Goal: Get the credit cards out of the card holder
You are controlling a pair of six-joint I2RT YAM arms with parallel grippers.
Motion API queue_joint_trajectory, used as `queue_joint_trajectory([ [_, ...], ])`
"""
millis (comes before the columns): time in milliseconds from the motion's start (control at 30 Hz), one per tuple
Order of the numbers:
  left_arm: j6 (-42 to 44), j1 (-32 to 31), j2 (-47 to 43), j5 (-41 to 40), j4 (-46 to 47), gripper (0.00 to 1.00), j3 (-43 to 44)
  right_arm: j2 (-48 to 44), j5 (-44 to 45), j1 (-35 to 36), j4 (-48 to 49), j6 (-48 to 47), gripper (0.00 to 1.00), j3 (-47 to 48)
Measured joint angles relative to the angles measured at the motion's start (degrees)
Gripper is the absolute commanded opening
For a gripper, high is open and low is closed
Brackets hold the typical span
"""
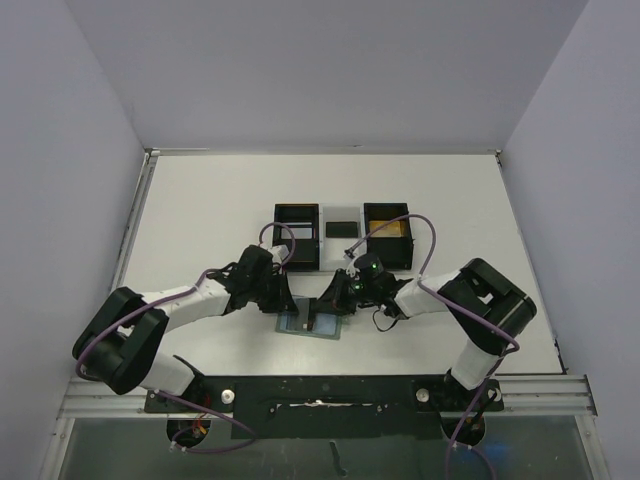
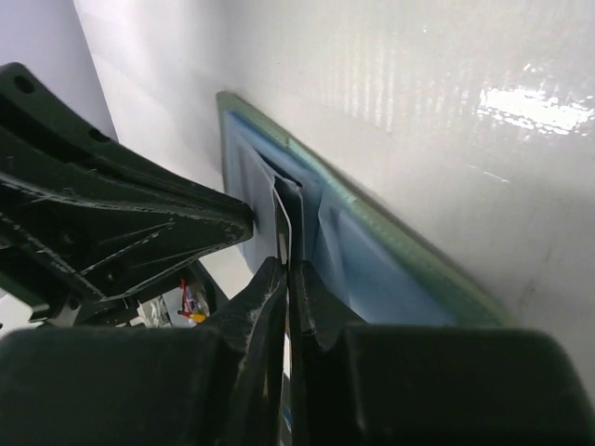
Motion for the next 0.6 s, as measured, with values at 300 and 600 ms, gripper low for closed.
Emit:
queue_joint_trajectory([
  [300, 1.8, -0.5, -0.4, 2.4, 0.0, 0.13, -0.1, -2.6, -3.0, -2.6, -1.0, -0.5, 0.05, 0.0],
  [600, 2.9, -1.3, -0.4, 3.1, -0.7, 0.25, 0.0, -1.8, 0.7, -0.6, -7.6, -1.8, 0.09, 2.8],
])
